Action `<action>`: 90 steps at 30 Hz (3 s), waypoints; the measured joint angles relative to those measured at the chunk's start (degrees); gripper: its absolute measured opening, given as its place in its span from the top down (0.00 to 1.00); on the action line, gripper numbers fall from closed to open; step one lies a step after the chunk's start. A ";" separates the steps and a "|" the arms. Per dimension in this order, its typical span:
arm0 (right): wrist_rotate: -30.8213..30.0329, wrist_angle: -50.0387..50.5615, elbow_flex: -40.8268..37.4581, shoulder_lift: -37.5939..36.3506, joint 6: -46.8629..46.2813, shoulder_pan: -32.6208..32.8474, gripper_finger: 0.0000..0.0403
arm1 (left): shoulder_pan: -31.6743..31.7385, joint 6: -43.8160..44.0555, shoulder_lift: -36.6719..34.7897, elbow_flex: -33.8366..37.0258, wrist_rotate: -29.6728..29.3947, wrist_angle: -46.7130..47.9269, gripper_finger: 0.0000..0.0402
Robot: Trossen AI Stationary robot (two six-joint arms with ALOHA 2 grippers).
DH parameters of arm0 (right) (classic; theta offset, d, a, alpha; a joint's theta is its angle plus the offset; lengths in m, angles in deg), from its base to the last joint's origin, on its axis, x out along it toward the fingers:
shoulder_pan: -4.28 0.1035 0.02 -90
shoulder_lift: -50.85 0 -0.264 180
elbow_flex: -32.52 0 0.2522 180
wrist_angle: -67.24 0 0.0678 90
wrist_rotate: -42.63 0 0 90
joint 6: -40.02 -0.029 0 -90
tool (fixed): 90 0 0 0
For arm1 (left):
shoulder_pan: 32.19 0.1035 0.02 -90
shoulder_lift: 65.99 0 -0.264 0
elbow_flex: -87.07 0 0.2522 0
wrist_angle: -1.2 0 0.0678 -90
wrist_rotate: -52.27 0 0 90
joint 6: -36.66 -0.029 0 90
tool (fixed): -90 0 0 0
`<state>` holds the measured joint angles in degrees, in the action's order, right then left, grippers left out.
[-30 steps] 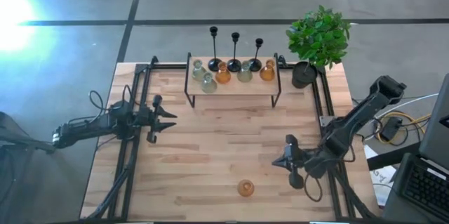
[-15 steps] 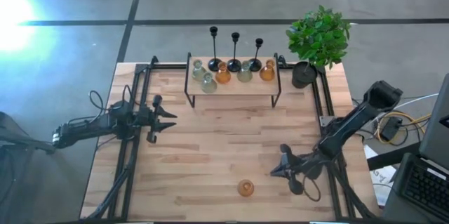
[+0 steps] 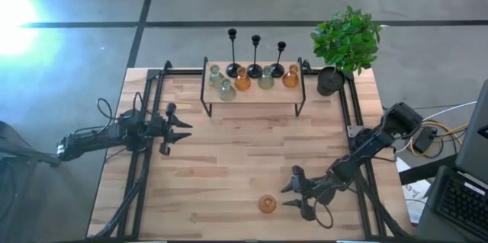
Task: Pick & Place candle stick holders
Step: Put the yellow candle holder on the shelf
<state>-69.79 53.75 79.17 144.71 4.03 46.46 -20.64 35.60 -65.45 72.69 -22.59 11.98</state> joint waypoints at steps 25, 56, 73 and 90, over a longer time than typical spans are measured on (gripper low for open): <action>4.53 -6.85 9.60 11.65 8.20 -4.09 0.44 | 0.00 0.00 1.06 -0.01 -0.01 0.00 0.69; -5.69 -3.33 14.24 4.89 2.58 -13.32 0.70 | 0.00 0.00 1.55 0.00 -0.02 0.00 0.69; -24.16 20.32 14.44 -14.91 2.90 -34.58 0.70 | 0.02 0.00 1.68 0.00 -0.02 0.00 0.69; -21.64 27.12 14.35 -19.59 5.35 -44.95 0.70 | 0.02 0.00 1.75 0.00 -0.02 0.00 0.69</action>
<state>-91.43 80.87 93.53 125.12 9.38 1.51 -20.62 35.60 -63.70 72.69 -22.61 11.98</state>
